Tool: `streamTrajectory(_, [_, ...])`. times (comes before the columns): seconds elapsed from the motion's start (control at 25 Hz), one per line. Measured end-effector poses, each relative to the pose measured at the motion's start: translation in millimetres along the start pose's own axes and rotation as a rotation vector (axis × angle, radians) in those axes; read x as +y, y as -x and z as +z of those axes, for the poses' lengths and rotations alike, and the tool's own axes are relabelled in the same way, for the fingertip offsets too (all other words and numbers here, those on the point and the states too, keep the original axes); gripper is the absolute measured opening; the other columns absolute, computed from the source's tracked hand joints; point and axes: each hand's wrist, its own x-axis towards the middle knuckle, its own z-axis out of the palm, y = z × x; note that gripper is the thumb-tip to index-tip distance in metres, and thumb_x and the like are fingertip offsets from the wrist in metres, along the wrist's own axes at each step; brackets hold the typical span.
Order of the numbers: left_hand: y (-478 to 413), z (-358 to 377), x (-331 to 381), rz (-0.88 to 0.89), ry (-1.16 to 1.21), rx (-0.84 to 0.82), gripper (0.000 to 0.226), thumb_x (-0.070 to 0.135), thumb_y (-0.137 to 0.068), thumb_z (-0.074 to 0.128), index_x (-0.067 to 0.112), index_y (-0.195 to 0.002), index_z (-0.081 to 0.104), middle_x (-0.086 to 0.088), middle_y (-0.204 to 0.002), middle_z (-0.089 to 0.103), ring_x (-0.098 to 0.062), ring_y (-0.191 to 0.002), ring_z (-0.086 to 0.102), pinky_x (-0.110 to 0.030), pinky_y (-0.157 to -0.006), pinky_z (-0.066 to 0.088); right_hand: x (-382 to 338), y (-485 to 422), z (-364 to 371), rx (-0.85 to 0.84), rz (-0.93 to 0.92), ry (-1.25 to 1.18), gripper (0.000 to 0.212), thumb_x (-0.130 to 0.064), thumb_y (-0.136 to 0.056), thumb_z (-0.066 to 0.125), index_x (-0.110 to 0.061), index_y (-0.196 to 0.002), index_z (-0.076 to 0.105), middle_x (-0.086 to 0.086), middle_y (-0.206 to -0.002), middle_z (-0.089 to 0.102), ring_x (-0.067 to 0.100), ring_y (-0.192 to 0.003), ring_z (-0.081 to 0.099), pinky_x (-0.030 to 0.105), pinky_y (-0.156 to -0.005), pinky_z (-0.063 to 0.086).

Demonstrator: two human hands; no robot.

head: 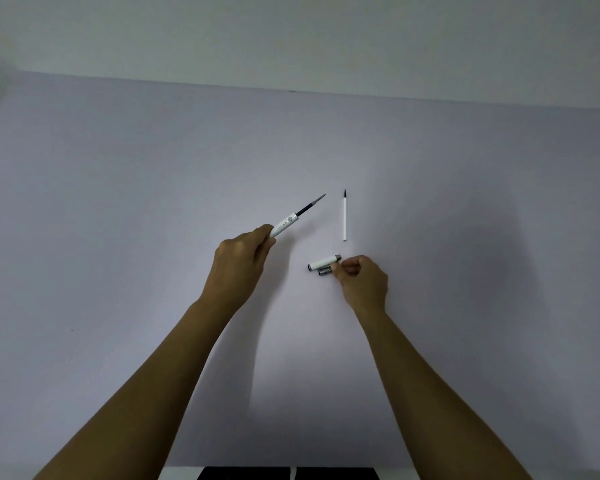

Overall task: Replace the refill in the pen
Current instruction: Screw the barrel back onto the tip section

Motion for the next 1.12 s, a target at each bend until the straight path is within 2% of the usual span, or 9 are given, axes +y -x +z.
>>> streamTrajectory(0.16, [2, 3, -4, -0.02, -0.007, -0.014, 0.017, 0.014, -0.095, 0.048, 0.002, -0.091, 0.059, -0.02, -0.063, 0.06, -0.038, -0.054, 0.051, -0.047, -0.054, 0.048, -2, -4, -9, -0.055, 0.053, 0.003, 0.024, -0.014, -0.073, 0.074, -0.008, -0.095, 0.065, 0.003, -0.086, 0.068, 0.018, -0.084, 0.063, 0.027, -0.076, 0.047])
streamTrajectory(0.32, [1, 2, -4, -0.01, -0.01, -0.021, 0.015, 0.013, -0.095, 0.049, 0.003, -0.092, 0.06, -0.018, -0.062, 0.059, -0.037, -0.053, 0.05, -0.047, -0.053, 0.048, -6, -3, -14, -0.077, -0.015, 0.114, 0.025, -0.007, -0.075, 0.068, -0.006, -0.1, 0.064, 0.009, -0.093, 0.07, 0.013, -0.069, 0.059, 0.011, -0.065, 0.045])
streamTrajectory(0.44, [-1, 0, -4, 0.005, -0.009, -0.013, 0.014, 0.013, -0.095, 0.05, 0.004, -0.092, 0.06, -0.018, -0.061, 0.059, -0.036, -0.052, 0.051, -0.046, -0.052, 0.047, -10, -4, -23, -0.061, -0.07, 0.104, 0.029, -0.009, -0.076, 0.069, -0.007, -0.105, 0.065, 0.009, -0.097, 0.07, 0.018, -0.081, 0.062, 0.021, -0.076, 0.046])
streamTrajectory(0.56, [-2, -2, -5, 0.012, -0.011, -0.015, 0.014, 0.013, -0.095, 0.049, 0.004, -0.091, 0.059, -0.018, -0.061, 0.058, -0.036, -0.052, 0.049, -0.045, -0.052, 0.046, -25, -8, -41, -0.028, -0.142, -0.09, 0.02, -0.014, -0.077, 0.071, -0.015, -0.097, 0.071, 0.004, -0.092, 0.073, 0.009, -0.077, 0.063, 0.014, -0.072, 0.045])
streamTrajectory(0.72, [-1, -1, -2, 0.014, -0.007, -0.037, 0.014, 0.014, -0.095, 0.048, 0.005, -0.092, 0.059, -0.018, -0.062, 0.058, -0.036, -0.054, 0.049, -0.045, -0.053, 0.045, -54, -19, -64, -0.023, -0.14, -0.534, 0.011, -0.013, -0.082, 0.07, -0.021, -0.09, 0.071, 0.0, -0.082, 0.071, 0.012, -0.078, 0.066, 0.026, -0.08, 0.054])
streamTrajectory(0.8, [0, -1, 1, 0.018, 0.005, -0.042, 0.015, 0.014, -0.095, 0.048, 0.004, -0.092, 0.059, -0.018, -0.062, 0.058, -0.036, -0.054, 0.049, -0.044, -0.053, 0.044, -65, -23, -69, -0.042, -0.114, -0.742, 0.015, -0.008, -0.083, 0.067, -0.022, -0.086, 0.07, -0.003, -0.079, 0.071, 0.012, -0.077, 0.068, 0.022, -0.077, 0.055])
streamTrajectory(0.96, [1, -4, 3, 0.033, -0.006, -0.047, 0.014, 0.013, -0.095, 0.048, 0.004, -0.093, 0.059, -0.017, -0.06, 0.055, -0.034, -0.052, 0.046, -0.04, -0.051, 0.041, -75, -25, -66, -0.06, -0.112, -0.845, 0.017, -0.005, -0.084, 0.065, -0.021, -0.085, 0.069, -0.008, -0.072, 0.072, 0.006, -0.071, 0.068, 0.015, -0.07, 0.054])
streamTrajectory(1.12, [1, -8, 5, 0.046, -0.008, -0.044, 0.011, 0.011, -0.094, 0.051, 0.005, -0.094, 0.06, -0.015, -0.059, 0.054, -0.031, -0.051, 0.043, -0.036, -0.05, 0.037, -76, -26, -61, -0.089, -0.121, -0.837, 0.016, -0.006, -0.085, 0.065, -0.021, -0.087, 0.069, -0.003, -0.081, 0.071, 0.011, -0.079, 0.067, 0.016, -0.073, 0.054])
